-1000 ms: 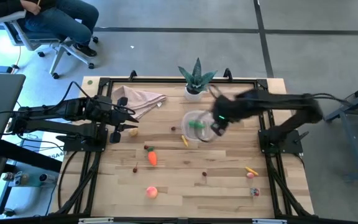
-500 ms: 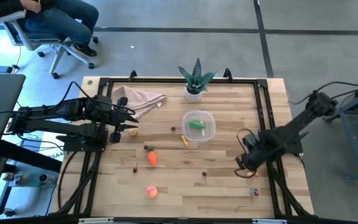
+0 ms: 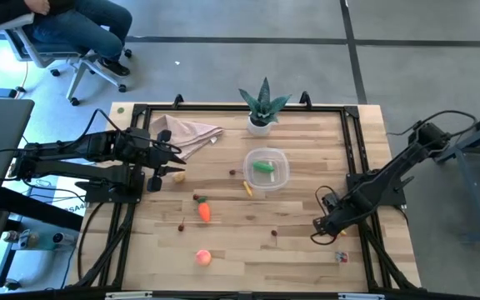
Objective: Pick and placing Produce into tupperware
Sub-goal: Put the corn into the transparent bin
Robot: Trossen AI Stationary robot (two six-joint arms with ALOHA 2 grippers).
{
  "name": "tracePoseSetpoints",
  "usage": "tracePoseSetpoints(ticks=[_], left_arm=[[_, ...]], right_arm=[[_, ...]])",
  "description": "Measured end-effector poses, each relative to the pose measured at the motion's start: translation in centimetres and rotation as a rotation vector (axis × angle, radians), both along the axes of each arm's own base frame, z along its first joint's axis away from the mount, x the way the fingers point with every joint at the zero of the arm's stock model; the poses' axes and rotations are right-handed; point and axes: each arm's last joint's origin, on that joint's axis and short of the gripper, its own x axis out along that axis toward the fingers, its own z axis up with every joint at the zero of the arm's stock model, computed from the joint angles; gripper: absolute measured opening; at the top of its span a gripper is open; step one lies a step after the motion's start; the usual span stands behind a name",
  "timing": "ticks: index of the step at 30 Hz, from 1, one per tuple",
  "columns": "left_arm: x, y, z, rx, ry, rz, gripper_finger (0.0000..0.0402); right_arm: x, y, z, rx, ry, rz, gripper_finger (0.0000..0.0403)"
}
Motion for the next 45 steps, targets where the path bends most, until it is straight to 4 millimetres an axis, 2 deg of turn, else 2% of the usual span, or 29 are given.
tracePoseSetpoints(ticks=[7, 17, 26, 37, 45], left_arm=[[0.0, 0.0, 0.0, 0.000, 0.000, 0.000, 0.0083], [0.0, 0.0, 0.0, 0.000, 0.000, 0.000, 0.0083], [0.0, 0.0, 0.0, 0.000, 0.000, 0.000, 0.0083], [0.0, 0.0, 0.0, 0.000, 0.000, 0.000, 0.0083], [0.0, 0.0, 0.0, 0.000, 0.000, 0.000, 0.0083]], right_arm=[[-0.1, 0.2, -0.9, -0.024, 0.079, 0.017, 0.0208], [0.6, 0.6, -3.0, -0.073, 0.157, 0.131, 0.0208], [0.7, 0.7, -3.5, -0.089, 0.166, 0.179, 0.0207], [1.1, 1.0, -3.5, -0.070, 0.117, 0.192, 0.0138], [1.1, 1.0, -3.5, -0.073, 0.114, 0.182, 0.0135]])
